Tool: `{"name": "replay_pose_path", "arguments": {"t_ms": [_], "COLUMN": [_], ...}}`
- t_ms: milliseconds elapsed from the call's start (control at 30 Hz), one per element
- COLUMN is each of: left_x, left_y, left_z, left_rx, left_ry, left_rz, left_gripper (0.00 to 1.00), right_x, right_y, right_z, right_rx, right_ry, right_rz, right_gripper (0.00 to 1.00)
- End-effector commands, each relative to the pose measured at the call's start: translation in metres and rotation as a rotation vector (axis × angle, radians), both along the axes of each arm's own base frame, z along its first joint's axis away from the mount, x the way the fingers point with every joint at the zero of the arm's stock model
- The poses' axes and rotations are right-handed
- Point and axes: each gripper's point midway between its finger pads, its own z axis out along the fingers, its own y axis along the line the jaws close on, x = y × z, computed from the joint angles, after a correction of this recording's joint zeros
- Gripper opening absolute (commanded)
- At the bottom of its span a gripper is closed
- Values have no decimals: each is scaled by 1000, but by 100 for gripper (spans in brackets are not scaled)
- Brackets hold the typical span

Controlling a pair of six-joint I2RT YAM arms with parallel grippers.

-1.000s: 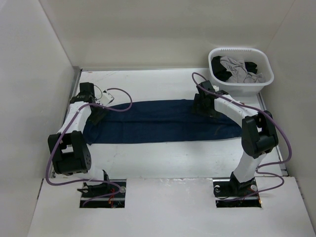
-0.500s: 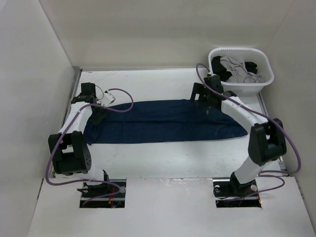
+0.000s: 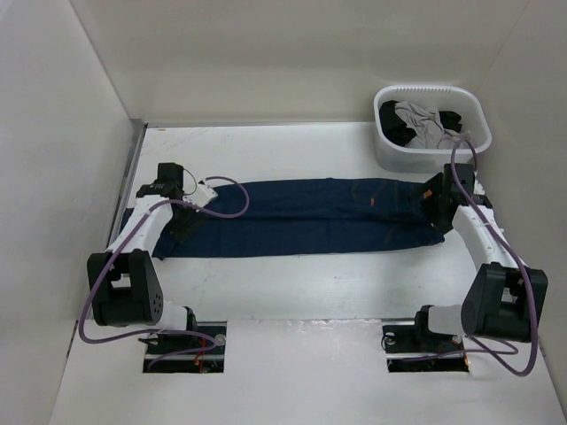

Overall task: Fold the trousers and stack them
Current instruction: Fold the trousers

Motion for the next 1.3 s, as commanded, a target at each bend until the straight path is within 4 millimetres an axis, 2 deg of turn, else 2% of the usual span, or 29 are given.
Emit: {"name": "replay_pose_path", "arguments": {"t_ms": [0,133,233,367,567,633,833,1033,1100,1200,1233,1267], "left_x": [-15,-19,-16,-9,-10,-11,-13,-10,-7,-7,-9,-11], "left_y": [-2,5,9,18,28,29,31,36,36,32,30,27], "left_z": [-3,-11,-15,-12,-11,-12,-15,-16,-15,-17,-18,-21], "left_rx": [-18,14,33,42,49,48,49,62,65,56,55,51], "left_ry": [32,58,58,25,9,7,15,32,33,49,60,79], "left_rz": [30,83,119,183,238,244,252,267,271,261,253,238], "left_gripper": [69,68,68,68,68,68,68,68,68,68,68,68], "right_x": [-14,-23,-26,-1,27,31,23,25,26,29,31,32], "right_y": [-3,-4,-14,-22,-23,-24,-17,-5,-4,-6,-7,-9], "right_z": [-16,-40,-55,-47,-33,-28,-50,-68,-73,-76,-75,-74], "right_rx": [71,116,113,154,172,177,219,223,217,212,202,190], "right_ry": [45,99,97,-20,-50,-59,13,53,63,69,70,72], "right_rz": [-81,-167,-282,-346,-346,-353,-394,-378,-382,-384,-380,-375], "right_gripper": [100,100,100,97,93,91,78,75,63,17,7,1]}}
